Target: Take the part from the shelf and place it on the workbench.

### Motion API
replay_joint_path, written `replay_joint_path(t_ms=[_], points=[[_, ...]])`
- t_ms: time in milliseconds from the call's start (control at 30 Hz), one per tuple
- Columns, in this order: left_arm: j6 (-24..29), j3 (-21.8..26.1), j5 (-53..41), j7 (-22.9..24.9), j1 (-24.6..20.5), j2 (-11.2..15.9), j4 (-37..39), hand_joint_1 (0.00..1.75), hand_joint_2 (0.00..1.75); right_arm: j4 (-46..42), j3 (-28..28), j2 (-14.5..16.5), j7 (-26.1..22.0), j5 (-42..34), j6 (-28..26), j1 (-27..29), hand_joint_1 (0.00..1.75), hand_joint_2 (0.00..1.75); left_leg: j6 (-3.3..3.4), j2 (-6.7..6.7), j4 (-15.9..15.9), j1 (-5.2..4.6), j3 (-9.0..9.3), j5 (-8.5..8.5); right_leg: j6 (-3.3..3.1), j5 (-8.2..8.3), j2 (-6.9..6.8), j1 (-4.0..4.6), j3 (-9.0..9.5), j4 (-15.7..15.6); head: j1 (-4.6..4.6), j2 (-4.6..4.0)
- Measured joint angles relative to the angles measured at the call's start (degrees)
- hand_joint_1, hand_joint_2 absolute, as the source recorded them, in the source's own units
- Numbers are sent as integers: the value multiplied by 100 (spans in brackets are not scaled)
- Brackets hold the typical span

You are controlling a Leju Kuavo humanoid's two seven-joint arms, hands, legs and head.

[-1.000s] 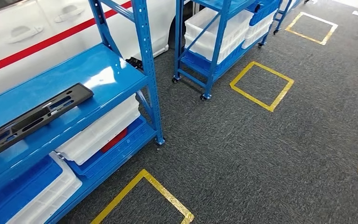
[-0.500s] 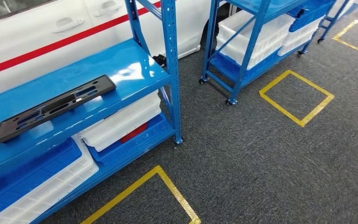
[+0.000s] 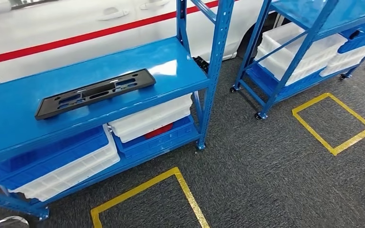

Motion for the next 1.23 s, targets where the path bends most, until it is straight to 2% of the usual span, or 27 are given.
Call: replay_joint_path(t_ms=[33,67,100,133,167,233,267,300,367,433,500,567,600,633,667,733,800,867,900,967,1000,1067,1100,1133,1167,1200,1233], points=[[-1,-2,-1,8,-6,-3,0,0,0,0,-38,-6,-12,-19,-19,15,0,0,5,-77,4,0,-14,5,15,-134,50,-13,-183,355,0,0],[-4,-4,-1,8,-7,-7,0,0,0,0,-69,-11,-26,-29,-31,25,0,0,5,-157,10,2,-21,7,30,-167,67,-24,-304,577,0,0],[-8,-5,-1,8,-5,-10,0,0,0,0,-97,-17,-40,-33,-34,32,0,0,-1,-243,20,5,-22,6,41,-76,75,-36,-324,582,0,0],[-12,-7,-1,8,-4,-15,0,0,0,0,-119,-22,-55,-31,-37,37,0,0,-12,-329,36,11,-20,3,46,121,99,-51,-234,355,0,0],[-16,-7,-1,8,-7,-21,0,0,0,0,-134,-26,-68,-26,-37,42,0,0,-29,-412,57,17,-20,-5,46,358,184,-71,-70,-33,0,0],[-23,-8,-1,5,-23,-28,0,0,0,1,-153,-33,-99,-15,-37,50,0,0,-92,-561,110,12,-47,-25,36,630,437,-96,208,-691,-1,0],[-25,-8,-1,4,-32,-30,0,0,0,2,-161,-34,-114,-13,-37,48,0,0,-130,-618,125,9,-70,-26,19,660,517,-95,264,-837,-1,0],[-25,-8,-1,3,-36,-30,0,0,0,2,-169,-35,-122,-11,-37,41,0,0,-172,-674,125,10,-93,-17,-7,640,519,-79,271,-859,-1,0],[-26,-8,-1,2,-27,-30,-1,0,0,2,-182,-35,-127,-10,-38,18,0,0,-243,-743,119,28,-124,-5,-84,665,374,-77,281,-890,-1,0],[-26,-8,-1,2,-21,-32,-1,0,0,2,-188,-40,-129,-9,-38,14,0,0,-292,-511,350,25,-238,-155,-170,685,219,-92,297,-937,-2,0],[-26,-8,-1,2,-45,-34,-1,0,0,2,-191,-44,-132,-8,-37,37,0,0,-331,-159,1042,18,-564,-526,-225,681,43,-72,300,-952,-2,0],[-30,-8,-1,2,-53,-39,-2,0,0,2,-192,-45,-137,6,-36,54,0,0,-358,-36,1713,26,-876,-777,-241,666,-140,-44,301,-949,-2,0],[-34,-8,-1,1,-44,-43,-2,0,0,2,-193,-45,-142,19,-36,53,0,0,-361,-16,1779,29,-899,-749,-242,658,-222,-36,306,-947,-2,0],[-39,-8,-1,-3,-34,-45,-2,0,0,2,-193,-46,-151,32,-36,50,0,0,-355,8,1603,31,-799,-615,-236,648,-298,-31,318,-946,-2,0],[-42,-8,-1,-9,-28,-44,-1,0,0,2,-193,-46,-165,43,-37,46,0,0,-341,57,1262,29,-614,-430,-227,636,-367,-28,336,-945,-2,0],[-44,-8,-1,-37,-41,-44,-1,0,0,2,-193,-46,-213,55,-41,44,0,0,-263,315,480,-10,-208,-158,-185,599,-501,-6,380,-942,-2,0],[-43,-8,-1,-74,-51,-46,-2,0,0,2,-193,-49,-252,56,-45,32,0,0,-171,449,154,-58,-66,-105,-123,569,-619,19,414,-942,-2,0],[-43,-8,-1,-98,-33,-48,-2,0,0,1,-193,-51,-270,57,-44,-6,0,0,-103,313,127,-59,-71,-83,-59,550,-715,26,450,-954,-3,0],[-43,-8,0,-106,-23,-49,-1,0,0,1,-193,-54,-278,57,-42,-21,0,0,-75,248,98,-46,-56,-63,-25,513,-650,17,458,-924,-2,0],[-45,-8,1,-115,-34,-53,-1,0,0,-1,-196,-60,-290,58,-37,-21,0,0,-16,120,48,-9,-30,-16,31,272,-319,-8,321,-576,-2,0],[-48,-8,1,-118,-51,-57,0,0,0,0,-198,-63,-292,59,-35,-12,0,0,0,52,43,-7,-41,-7,47,78,-116,-23,150,-220,-2,0],[-51,-8,1,-119,-76,-67,0,0,0,0,-206,-62,-293,59,-33,1,0,0,17,-103,46,-8,-59,0,59,-208,48,-32,-228,504,-2,0],[-52,-8,1,-119,-75,-73,-1,0,0,0,-210,-62,-293,60,-33,4,0,0,18,-186,49,-9,-59,1,60,-197,66,-33,-322,655,-2,0],[-53,-8,1,-119,-71,-78,-1,0,0,0,-212,-63,-293,61,-32,7,0,0,14,-271,55,-8,-52,1,56,-57,79,-34,-304,566,-1,0],[-53,-8,1,-119,-69,-83,-2,0,0,0,-215,-66,-293,63,-31,10,0,0,5,-358,64,-6,-42,-3,47,174,122,-38,-187,264,-2,0],[-54,-8,1,-119,-70,-90,-2,0,0,1,-216,-69,-293,65,-31,18,0,0,-9,-439,78,-1,-41,-9,31,407,258,-47,-25,-146,-1,0],[-54,-8,1,-119,-71,-93,-2,0,0,1,-217,-71,-293,66,-30,21,0,0,-17,-482,86,2,-38,-12,23,544,319,-51,74,-387,-1,0]])
